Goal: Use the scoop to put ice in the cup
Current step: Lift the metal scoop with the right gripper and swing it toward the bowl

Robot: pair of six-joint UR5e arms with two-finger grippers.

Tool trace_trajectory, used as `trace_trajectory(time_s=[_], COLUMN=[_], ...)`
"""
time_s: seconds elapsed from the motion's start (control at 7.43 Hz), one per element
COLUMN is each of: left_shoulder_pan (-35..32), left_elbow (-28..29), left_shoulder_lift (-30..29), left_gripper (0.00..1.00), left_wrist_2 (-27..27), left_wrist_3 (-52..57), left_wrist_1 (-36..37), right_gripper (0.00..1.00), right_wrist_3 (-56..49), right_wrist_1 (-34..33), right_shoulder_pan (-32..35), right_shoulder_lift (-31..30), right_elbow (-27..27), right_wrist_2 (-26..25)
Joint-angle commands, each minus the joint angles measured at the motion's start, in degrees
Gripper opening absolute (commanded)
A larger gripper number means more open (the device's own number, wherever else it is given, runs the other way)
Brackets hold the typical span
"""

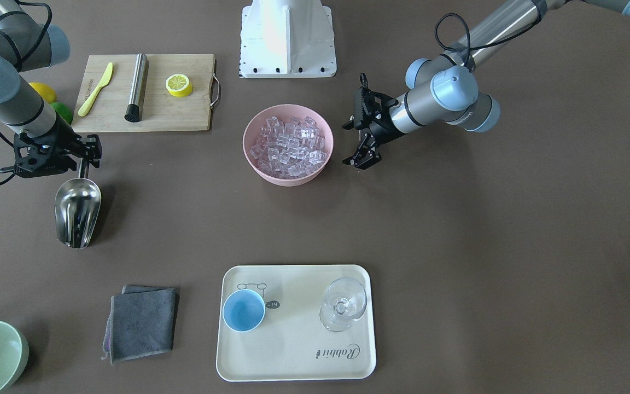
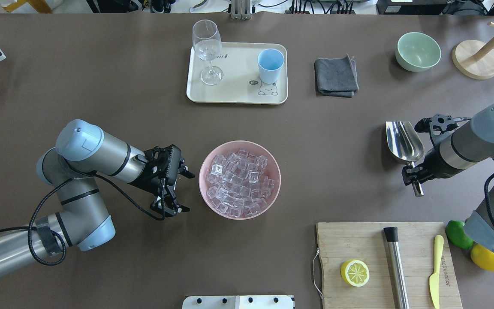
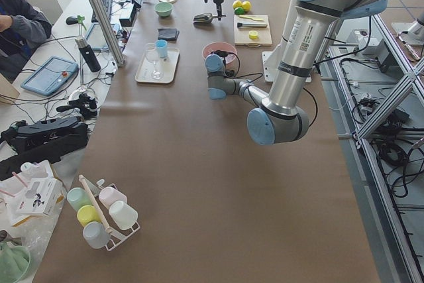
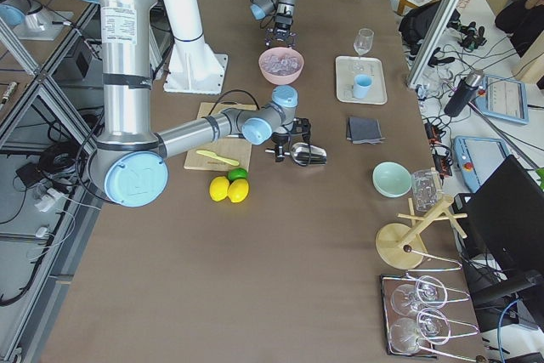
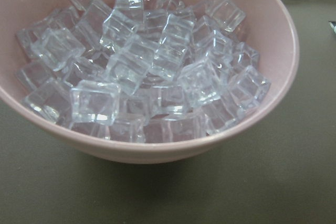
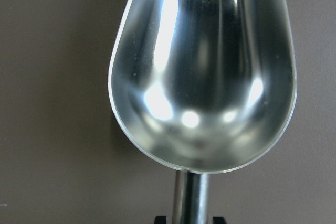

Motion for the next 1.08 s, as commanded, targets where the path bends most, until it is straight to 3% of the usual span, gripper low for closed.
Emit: trace_trajectory(time_s=[0.0,0.27,0.67,0.94], left_shoulder_pan=[0.4,0.4,0.4,0.4], left_elbow=[2.4,3.5,5.5,6.1], left_shoulder_lift=[-2.2,-3.2,-5.5,-6.1], left_gripper=[0.98,0.98,0.98,0.98], left_wrist_2=[0.1,0.9,1.9,2.1], left_wrist_3=[-0.2,-0.2,-1.4,-1.4], left_wrist_1=[-1.5,-1.4,-1.2,-1.1], right_gripper=[0.00,0.00,0.00,0.00], right_wrist_3=[0.1,-1.5,-14.2,-21.6], right_wrist_1=[-1.2,-1.5,-12.1,-11.8], right_shoulder_pan=[0.2,1.7,6.8,6.8], right_shoulder_lift=[0.1,-0.1,2.2,6.9], right_elbow=[0.5,1.1,9.0,7.6], right_wrist_2=[2.4,3.0,0.6,-2.0])
